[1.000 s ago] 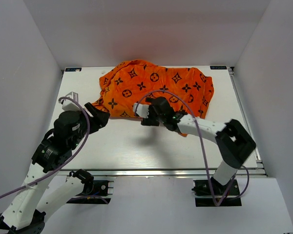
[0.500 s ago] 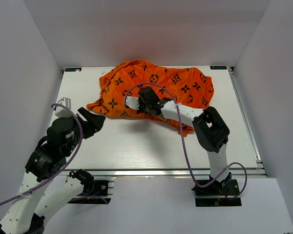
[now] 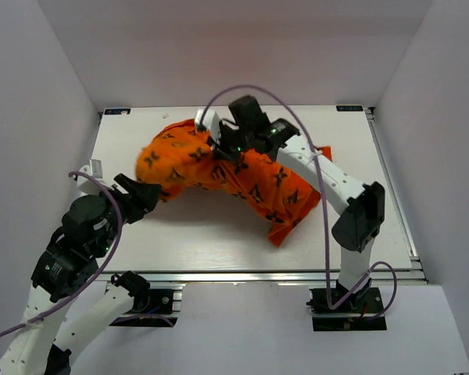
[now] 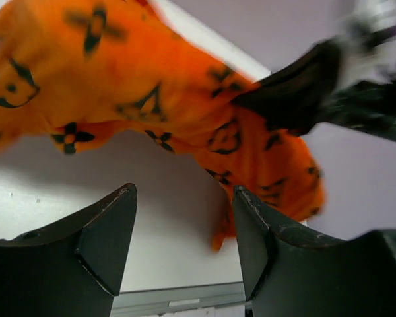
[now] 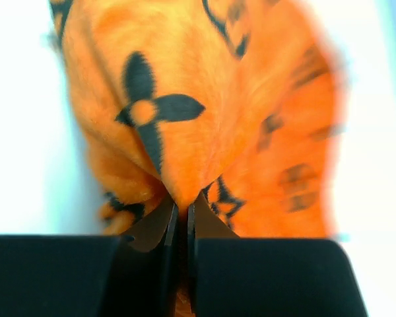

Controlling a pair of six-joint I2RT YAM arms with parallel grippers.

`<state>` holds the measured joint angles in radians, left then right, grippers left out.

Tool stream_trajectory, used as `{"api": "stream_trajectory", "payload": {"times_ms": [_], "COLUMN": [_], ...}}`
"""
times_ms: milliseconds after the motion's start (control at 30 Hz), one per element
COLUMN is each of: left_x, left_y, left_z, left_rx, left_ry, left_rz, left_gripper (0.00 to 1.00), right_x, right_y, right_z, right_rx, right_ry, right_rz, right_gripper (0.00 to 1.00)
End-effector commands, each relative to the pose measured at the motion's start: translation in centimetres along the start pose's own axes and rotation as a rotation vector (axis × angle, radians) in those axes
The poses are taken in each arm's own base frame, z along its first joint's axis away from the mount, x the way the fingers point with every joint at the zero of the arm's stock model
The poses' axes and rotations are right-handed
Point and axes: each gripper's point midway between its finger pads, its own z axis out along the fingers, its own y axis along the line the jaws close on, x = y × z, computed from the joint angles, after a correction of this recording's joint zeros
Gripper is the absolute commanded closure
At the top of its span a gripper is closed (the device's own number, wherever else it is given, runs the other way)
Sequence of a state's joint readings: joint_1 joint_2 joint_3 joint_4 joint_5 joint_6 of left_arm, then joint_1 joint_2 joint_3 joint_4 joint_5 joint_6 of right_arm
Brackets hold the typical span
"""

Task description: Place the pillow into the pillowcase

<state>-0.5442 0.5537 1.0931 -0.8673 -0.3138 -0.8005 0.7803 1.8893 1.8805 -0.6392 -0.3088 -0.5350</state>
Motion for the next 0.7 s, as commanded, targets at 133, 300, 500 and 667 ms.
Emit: {"api": "stream_trajectory", "payload": {"times_ms": [133,300,500,667], "left_x": [-6.8,-8.7,-7.4,-5.8], "left_y": [-2.6,-3.4,-4.0,-3.7], "left_z": [-3.5,-4.0,-2.4,-1.3], "left_rx": [0.106,0.117,0.131,0.139], "left_ry": [-0.238,-0.302,-0.248,-0.216], "left_rz": [0.018,0.04,0.055,0.041], "left_gripper": [0.31,0.31,0.31,0.31], "right_x": [-23.4,-12.4,6.5,8.5], "right_y": [-3.2,-17.1,-27.2,-29.7], "right_z": [-22.5,-20.1,-16.2,-20.5], "right_rx": [0.277,0.612,0.875,1.006], "right_ry": [-0.765,-0.512,0.01,0.046], "right_rz": [-0.099,0.129,0.255,0.22], "right_gripper": [1.0,1.0,0.18,0.11]}}
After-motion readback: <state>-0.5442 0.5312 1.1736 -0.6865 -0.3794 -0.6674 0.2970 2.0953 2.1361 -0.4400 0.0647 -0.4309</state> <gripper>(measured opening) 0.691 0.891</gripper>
